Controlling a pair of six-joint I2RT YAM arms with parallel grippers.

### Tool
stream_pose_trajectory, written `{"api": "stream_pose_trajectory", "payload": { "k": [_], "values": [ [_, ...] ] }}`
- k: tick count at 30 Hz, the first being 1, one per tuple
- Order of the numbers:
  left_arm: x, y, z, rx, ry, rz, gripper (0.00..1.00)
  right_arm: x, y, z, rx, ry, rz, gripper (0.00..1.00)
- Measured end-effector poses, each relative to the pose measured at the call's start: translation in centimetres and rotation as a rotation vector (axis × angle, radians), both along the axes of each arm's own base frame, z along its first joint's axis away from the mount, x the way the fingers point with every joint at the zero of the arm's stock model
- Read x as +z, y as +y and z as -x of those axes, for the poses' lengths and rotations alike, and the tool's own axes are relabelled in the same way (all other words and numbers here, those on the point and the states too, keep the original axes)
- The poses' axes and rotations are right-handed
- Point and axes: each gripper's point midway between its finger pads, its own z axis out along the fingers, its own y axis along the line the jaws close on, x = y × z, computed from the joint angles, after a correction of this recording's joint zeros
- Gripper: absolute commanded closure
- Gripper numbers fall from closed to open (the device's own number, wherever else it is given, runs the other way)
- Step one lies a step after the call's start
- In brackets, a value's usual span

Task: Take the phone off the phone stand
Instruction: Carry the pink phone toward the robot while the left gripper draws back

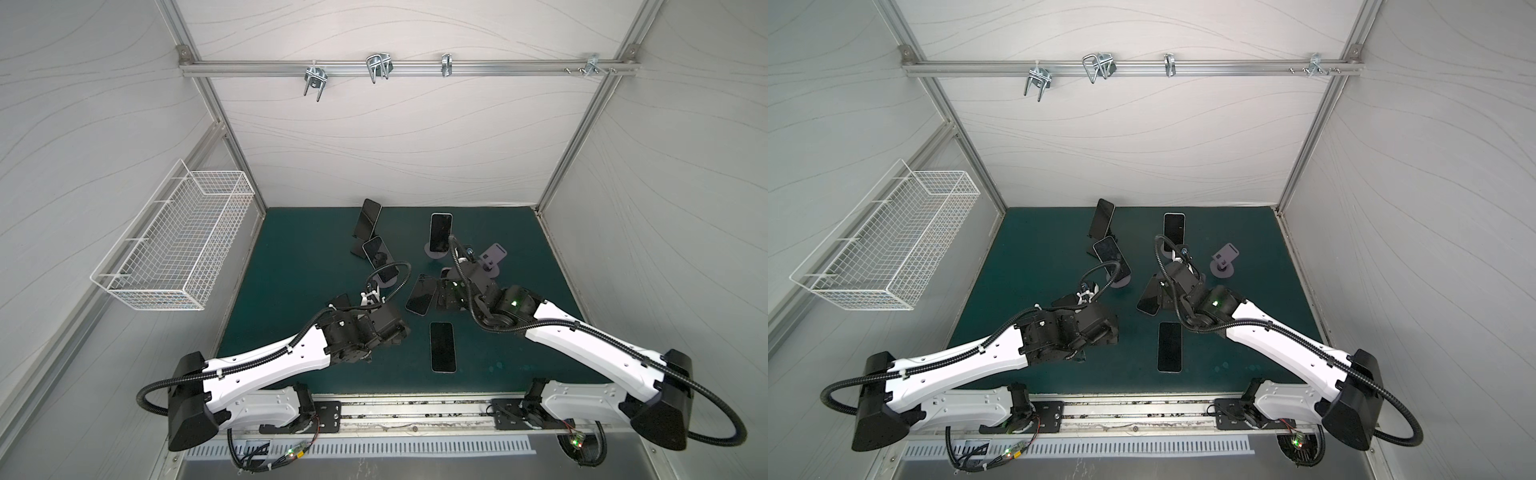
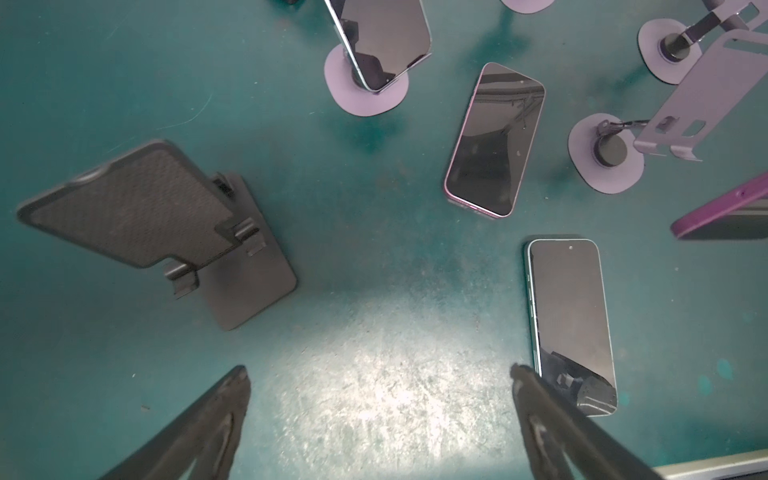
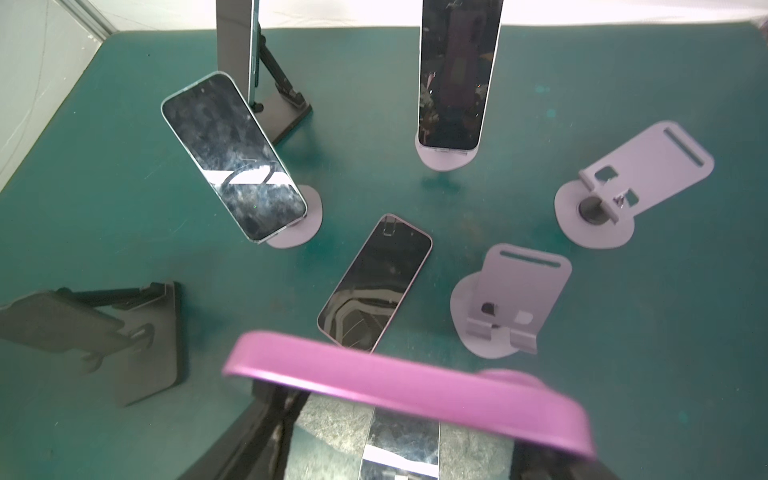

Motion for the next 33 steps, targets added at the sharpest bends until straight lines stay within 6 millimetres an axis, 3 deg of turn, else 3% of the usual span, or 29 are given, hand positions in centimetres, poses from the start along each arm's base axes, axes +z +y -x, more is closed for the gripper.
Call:
{"api": "stream_pose_trajectory", "payload": {
  "k": [11, 20, 33],
  "values": [
    [0.0, -1.5, 0.0, -0.024, -0.006, 0.031, 0.01, -2.3, -1.3, 1.9, 0.028, 0.089, 0.021, 0.4],
    [0.0, -1.9, 0.2, -0.032, -0.004, 0.042, 0.01, -2.7, -2.5, 2.8, 0.021, 0.11, 0.039, 0.41],
    [-0.3, -1.8, 0.2, -0.033, 0.0, 0.039, 0.01, -3.4, -2.4, 4.4, 0.031, 0.092, 0.104, 0.42]
  ]
}}
